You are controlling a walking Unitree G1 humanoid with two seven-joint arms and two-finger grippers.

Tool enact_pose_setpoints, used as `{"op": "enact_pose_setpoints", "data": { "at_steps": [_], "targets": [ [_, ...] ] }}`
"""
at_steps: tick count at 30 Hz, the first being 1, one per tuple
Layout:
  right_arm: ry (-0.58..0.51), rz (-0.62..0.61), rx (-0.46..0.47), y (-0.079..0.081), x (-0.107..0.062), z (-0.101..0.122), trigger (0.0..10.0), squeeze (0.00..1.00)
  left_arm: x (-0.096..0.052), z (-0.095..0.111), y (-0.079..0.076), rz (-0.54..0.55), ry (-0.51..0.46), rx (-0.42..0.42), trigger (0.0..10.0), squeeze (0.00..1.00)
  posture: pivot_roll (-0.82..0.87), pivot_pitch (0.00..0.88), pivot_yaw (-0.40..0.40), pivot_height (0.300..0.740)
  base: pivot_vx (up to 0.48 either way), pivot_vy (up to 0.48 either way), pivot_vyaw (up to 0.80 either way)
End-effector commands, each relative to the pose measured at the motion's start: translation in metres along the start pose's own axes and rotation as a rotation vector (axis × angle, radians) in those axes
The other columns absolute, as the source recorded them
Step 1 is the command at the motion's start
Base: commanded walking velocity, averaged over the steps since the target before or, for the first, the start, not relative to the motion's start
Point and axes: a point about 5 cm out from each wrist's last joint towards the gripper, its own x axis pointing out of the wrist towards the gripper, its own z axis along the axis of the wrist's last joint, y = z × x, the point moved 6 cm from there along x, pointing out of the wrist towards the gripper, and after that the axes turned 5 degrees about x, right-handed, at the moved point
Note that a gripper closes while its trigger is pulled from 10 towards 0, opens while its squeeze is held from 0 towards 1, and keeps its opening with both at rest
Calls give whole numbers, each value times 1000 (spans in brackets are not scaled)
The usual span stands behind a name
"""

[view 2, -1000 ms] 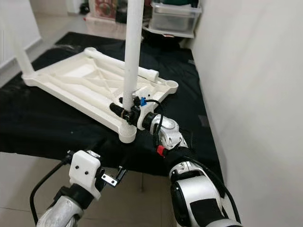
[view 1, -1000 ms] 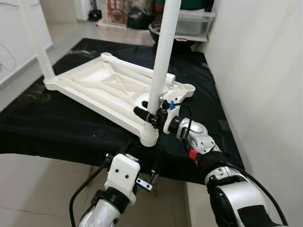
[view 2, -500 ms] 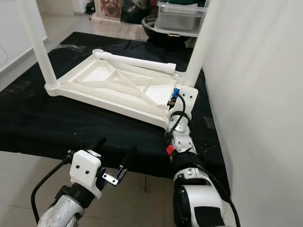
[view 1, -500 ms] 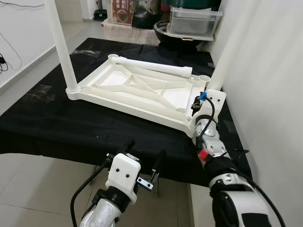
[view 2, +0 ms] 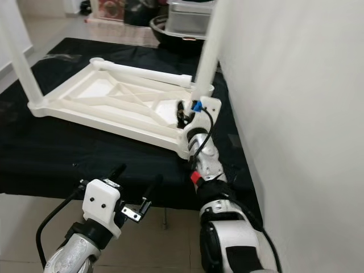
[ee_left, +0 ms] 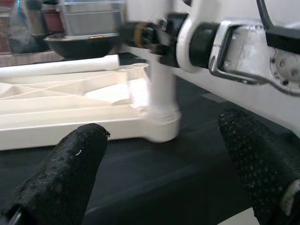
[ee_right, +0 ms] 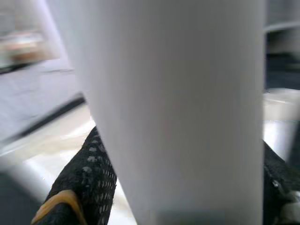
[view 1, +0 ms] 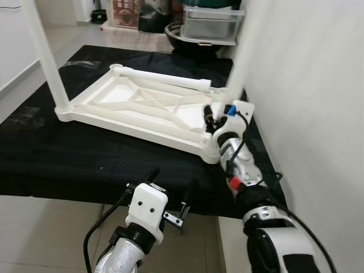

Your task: Building children table

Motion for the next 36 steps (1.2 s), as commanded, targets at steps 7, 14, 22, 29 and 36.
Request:
{"op": "enact_pose_setpoints", "data": {
  "at_steps": [7,14,22,29,36],
  "targets": [
    [191,527,38,55,-19,-17,10000,0,0,-7,-1,-3,29,0,10000,0,116,90,-104,740,0,0,0],
    [290,723,-40,74,-35,-37,10000,0,0,-6,-1,-4,28,3,10000,0,116,90,-104,740,0,0,0],
    [179,288,-145,35,1,-27,0,0,-1,-7,-1,-3,28,4,10000,0,112,83,-103,740,0,0,0],
    [143,-468,-178,-76,-18,-14,0,0,-2,-8,-2,-8,31,4,10000,0,114,78,-101,740,0,0,0],
    [114,-744,-184,-103,-48,-18,0,0,-2,-8,-3,-10,31,6,10000,0,114,68,-101,740,0,0,0]
  ]
}}
